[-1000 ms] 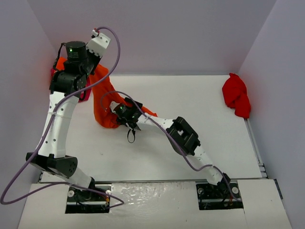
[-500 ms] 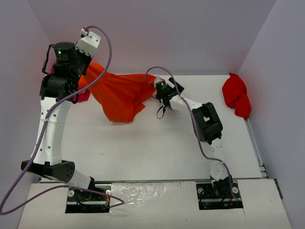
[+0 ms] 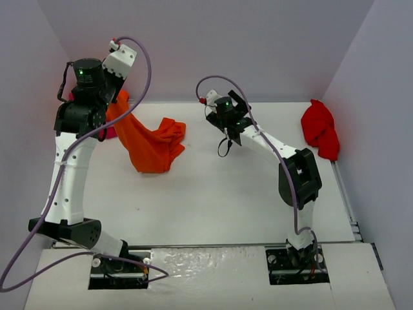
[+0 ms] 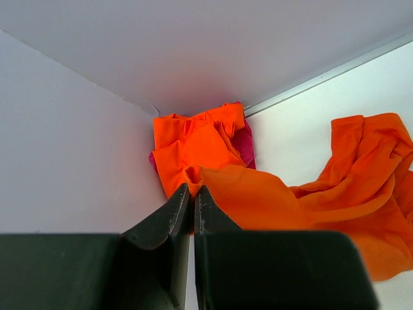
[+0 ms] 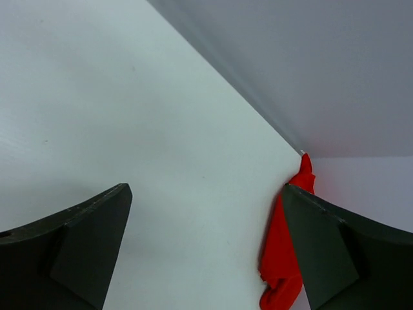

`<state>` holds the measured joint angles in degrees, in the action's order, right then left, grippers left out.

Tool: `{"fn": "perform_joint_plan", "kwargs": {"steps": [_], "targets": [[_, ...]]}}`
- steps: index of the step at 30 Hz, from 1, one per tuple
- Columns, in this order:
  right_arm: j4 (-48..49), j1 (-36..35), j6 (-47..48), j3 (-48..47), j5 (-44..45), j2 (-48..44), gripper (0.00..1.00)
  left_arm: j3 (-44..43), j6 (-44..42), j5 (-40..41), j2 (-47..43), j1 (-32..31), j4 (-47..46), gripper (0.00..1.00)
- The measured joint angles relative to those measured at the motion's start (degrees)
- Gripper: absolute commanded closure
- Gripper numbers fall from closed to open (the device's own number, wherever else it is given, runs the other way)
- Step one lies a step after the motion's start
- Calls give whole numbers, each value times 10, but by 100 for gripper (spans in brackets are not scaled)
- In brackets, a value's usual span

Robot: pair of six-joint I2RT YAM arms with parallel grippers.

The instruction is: Fold and stack the t-shirts

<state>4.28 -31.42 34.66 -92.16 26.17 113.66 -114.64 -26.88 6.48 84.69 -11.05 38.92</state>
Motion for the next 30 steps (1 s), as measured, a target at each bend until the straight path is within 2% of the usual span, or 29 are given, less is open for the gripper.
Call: {"fn": "perform_joint_plan", "kwargs": {"steps": [4, 6, 9, 11, 12, 14, 18, 30], "targets": [[-23, -15, 3, -4, -24, 28, 1, 9, -1, -17, -2, 0, 10, 100], [-31, -27, 4, -14, -37, 45, 14, 11, 2, -40, -5, 1, 26, 100], [-41, -50, 1, -32, -67, 68, 26, 23, 8, -83, -21, 2, 59, 100], [-53, -65, -2, -54, -83, 84, 30, 40, 15, -107, -40, 2, 77, 100], [-61, -73, -3, -69, -89, 93, 39, 52, 18, -116, -51, 2, 82, 100], [-74, -89, -4, -109, -102, 115, 49, 77, 21, -127, -72, 2, 91, 100], [-87, -114, -5, -165, -121, 147, 56, 114, 25, -132, -91, 3, 99, 100], [-114, -116, -5, -304, -196, 284, 54, 160, 42, -164, -97, 11, 130, 100]]}}
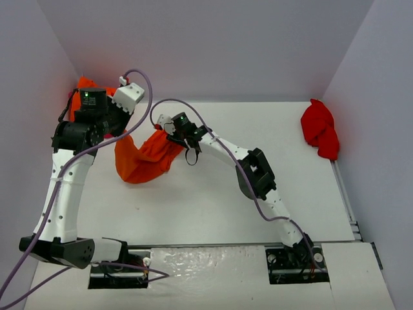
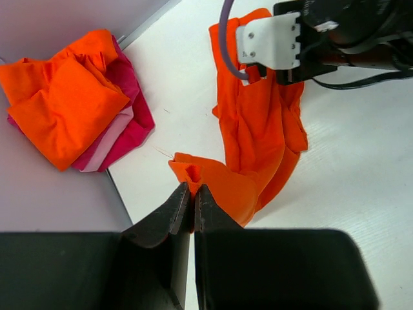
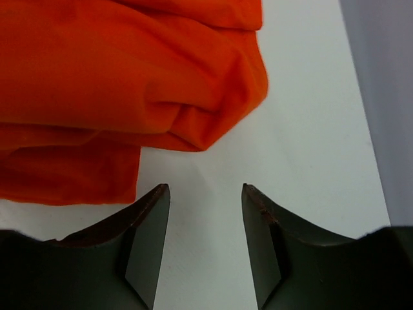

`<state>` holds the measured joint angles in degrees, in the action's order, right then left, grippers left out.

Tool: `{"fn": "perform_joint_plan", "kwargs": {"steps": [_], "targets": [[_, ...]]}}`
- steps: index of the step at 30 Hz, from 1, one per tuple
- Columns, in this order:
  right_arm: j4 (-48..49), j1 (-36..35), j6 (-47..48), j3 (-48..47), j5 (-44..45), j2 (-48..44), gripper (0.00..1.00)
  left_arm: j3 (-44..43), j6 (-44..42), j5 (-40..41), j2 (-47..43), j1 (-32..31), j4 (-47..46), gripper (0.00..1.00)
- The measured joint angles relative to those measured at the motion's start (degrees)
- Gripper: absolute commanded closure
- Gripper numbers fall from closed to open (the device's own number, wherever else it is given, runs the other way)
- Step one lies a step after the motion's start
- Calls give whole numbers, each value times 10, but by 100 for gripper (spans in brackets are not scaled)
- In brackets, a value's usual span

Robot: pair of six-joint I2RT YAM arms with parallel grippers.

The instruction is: Fold and stack the t-shirts

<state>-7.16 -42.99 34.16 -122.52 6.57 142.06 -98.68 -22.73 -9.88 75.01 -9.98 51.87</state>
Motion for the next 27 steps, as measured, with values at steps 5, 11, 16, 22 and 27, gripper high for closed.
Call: {"fn": "perform_joint_plan", "kwargs": {"steps": [5, 11, 16, 22, 27], "targets": [[-13, 6, 3, -58, -69, 65, 56, 1, 3, -10, -7, 1, 14, 100], [-50, 6, 19, -59, -137, 60, 61, 6, 2, -15, -9, 5, 23, 100], [-93, 6, 48, 33, -170, -4, 63, 19, 0, -17, -12, 6, 26, 100], [-201, 6, 112, 260, -196, -162, 59, 23, -12, -16, -14, 7, 28, 100], [-371, 5, 172, 405, -208, -258, 33, 20, -25, -16, -16, 7, 43, 100]]}}
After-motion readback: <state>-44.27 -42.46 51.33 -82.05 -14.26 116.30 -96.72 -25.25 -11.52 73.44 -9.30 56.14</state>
